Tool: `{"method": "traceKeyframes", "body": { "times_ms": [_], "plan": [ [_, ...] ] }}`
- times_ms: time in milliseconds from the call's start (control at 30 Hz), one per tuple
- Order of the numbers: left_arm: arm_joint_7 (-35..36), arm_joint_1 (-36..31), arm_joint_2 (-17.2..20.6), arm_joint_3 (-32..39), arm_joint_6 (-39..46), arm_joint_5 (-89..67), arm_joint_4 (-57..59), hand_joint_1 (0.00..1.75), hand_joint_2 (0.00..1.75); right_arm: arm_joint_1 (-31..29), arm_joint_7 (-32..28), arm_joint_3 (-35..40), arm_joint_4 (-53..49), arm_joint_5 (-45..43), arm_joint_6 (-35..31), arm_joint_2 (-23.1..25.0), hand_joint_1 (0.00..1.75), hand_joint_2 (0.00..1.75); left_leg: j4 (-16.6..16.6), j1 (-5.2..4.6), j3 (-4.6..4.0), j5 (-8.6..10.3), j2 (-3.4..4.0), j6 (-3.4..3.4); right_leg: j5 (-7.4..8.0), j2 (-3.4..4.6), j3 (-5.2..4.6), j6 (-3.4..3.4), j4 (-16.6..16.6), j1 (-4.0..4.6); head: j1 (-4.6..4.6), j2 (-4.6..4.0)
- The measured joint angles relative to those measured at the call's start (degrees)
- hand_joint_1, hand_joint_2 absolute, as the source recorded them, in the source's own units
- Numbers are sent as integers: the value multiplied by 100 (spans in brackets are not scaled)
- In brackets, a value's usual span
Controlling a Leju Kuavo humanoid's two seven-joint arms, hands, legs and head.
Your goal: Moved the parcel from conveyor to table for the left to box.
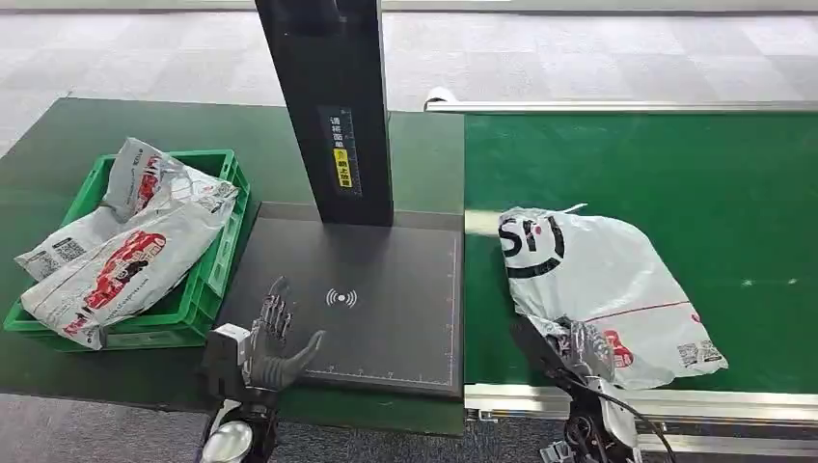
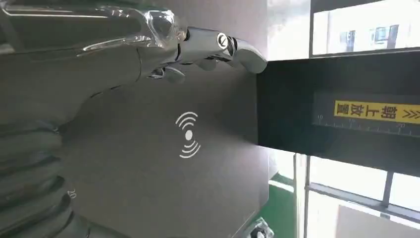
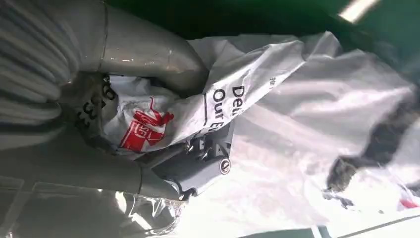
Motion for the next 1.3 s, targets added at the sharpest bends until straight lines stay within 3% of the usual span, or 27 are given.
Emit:
{"method": "traceKeyframes", "body": {
  "times_ms": [100, 267, 400, 633, 833, 933, 1000, 1133, 1300],
  "plan": [
    [-13, 51, 9, 35, 15, 2, 0, 0, 175, 86, -334, -46, -397, -671, 228, 44, 175, 175, 0, 0, -1, 0, 2, 0, 0, 0, -4, 0, 0, 0, 0, 0],
    [-155, 103, 31, 105, 20, 4, -2, 0, 175, 429, -1469, -182, -1483, -3294, 892, 83, 175, 175, 0, -1, -8, 0, -2, 0, 0, -7, -6, 0, 0, -1, 2, 0],
    [-245, 145, 35, 140, 28, 4, -2, 0, 175, 721, -1636, -179, -2476, -3752, 936, 94, 175, 175, 0, -1, -12, 0, -3, 0, -1, -7, -9, 0, 0, 0, 4, 0],
    [-297, 193, 39, 159, 31, 2, -11, 0, 175, 896, -1640, 355, -3561, -3569, 921, 94, 175, 175, -1, 0, -11, 0, 2, -1, 0, -2, -8, 0, 1, 1, 2, 0],
    [-313, 198, 7, 155, 28, -66, -44, 0, 175, 653, -1124, 1292, -3749, -2339, 739, 131, 175, 175, -2, 1, -11, 2, 0, -1, 0, -3, -5, 0, 3, 1, 0, 0],
    [-263, 192, -9, 155, 30, -131, -94, 0, 175, 321, -334, 1891, -3689, -690, 643, 151, 175, 175, -3, 1, -10, 2, 21, -1, 1, 13, -9, -1, 5, 1, 4, 0],
    [-216, 145, -33, 155, 22, -179, -109, 0, 175, -2, -132, 2409, -3506, -217, 726, 225, 175, 175, -2, 1, -7, 2, 24, -2, 1, 17, -10, -1, 5, 1, 4, 0],
    [-210, 4, -61, 157, 24, -184, -105, 0, 175, -737, -193, 3425, -2867, -113, 935, 470, 175, 175, -2, 6, -6, 7, 24, -9, 2, 16, -12, -2, 8, 7, 2, 0],
    [-212, -110, -55, 160, 24, -173, -87, 0, 175, -1188, -257, 4091, -2433, -185, 995, 671, 175, 175, -2, 6, -11, 7, 22, -9, 1, 15, -15, -3, 9, 8, 2, 0]
  ]
}}
